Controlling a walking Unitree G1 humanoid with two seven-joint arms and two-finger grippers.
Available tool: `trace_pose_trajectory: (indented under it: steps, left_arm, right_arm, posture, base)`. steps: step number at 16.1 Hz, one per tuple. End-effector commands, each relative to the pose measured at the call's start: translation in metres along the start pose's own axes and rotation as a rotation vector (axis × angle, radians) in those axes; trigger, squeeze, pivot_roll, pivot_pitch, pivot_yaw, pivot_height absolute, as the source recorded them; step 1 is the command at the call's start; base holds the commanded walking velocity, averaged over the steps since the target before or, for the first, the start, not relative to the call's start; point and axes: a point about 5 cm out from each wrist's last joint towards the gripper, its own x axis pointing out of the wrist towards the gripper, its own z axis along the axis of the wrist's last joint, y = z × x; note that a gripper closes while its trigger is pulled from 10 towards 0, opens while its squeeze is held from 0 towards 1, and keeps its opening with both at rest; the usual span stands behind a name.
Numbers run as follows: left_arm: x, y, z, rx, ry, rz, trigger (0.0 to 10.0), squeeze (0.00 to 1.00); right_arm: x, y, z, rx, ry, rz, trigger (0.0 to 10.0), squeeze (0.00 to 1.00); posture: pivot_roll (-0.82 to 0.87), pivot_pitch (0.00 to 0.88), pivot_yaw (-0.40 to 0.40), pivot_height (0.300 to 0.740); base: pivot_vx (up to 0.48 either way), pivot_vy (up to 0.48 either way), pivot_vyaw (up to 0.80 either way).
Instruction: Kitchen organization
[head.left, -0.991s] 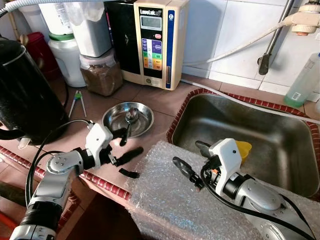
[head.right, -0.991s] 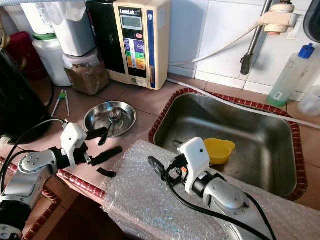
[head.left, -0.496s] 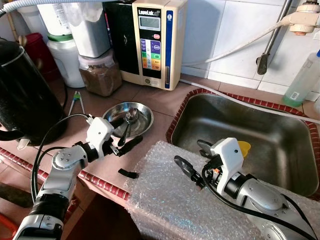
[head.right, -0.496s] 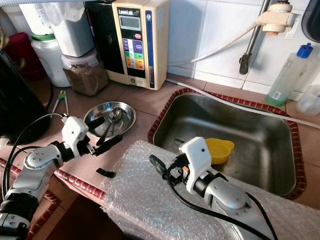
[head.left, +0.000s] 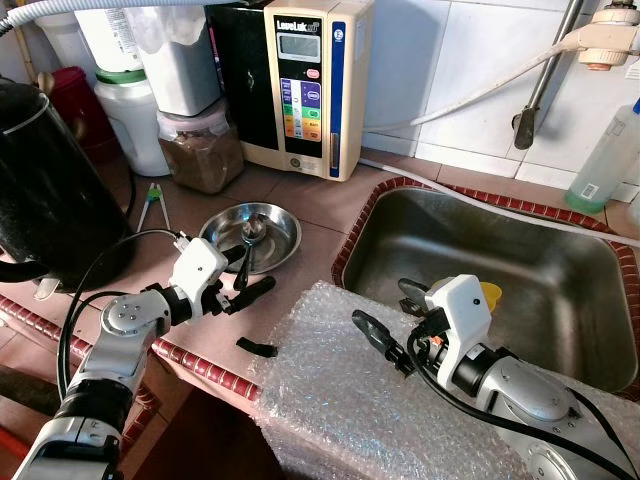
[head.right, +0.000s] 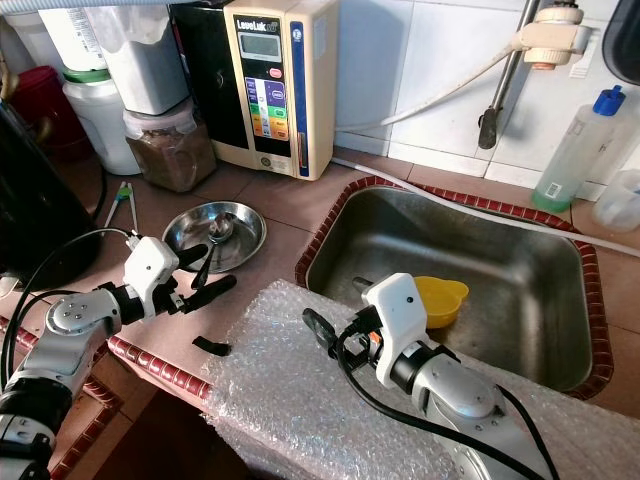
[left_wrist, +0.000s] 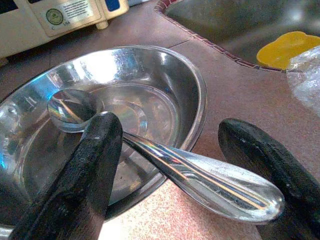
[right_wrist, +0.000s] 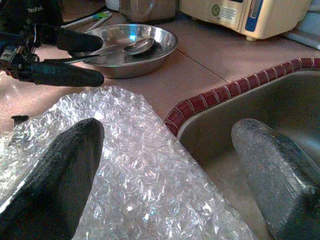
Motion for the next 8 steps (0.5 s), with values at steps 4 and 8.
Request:
trace_pose_trajectory:
  steps: [4, 8]
  left_arm:
    - [0.006, 0.010, 0.008, -0.005, 0.008, 0.039, 0.0, 0.00]
    - [0.014, 0.015, 0.011, -0.058, 0.025, 0.062, 0.0, 0.00]
  right_arm:
    - [-0.004, -0.004, 0.005, -0.015, -0.011, -0.026, 10.0, 0.00]
    - [-0.004, -0.006, 0.005, -0.019, -0.012, -0.031, 10.0, 0.00]
  posture:
    - [-0.04, 0.039, 0.075, 0.740]
    - [-0.04, 0.033, 0.075, 0.740]
  base:
    - [0.000, 0.000, 0.00]
    - [0.000, 0.000, 0.00]
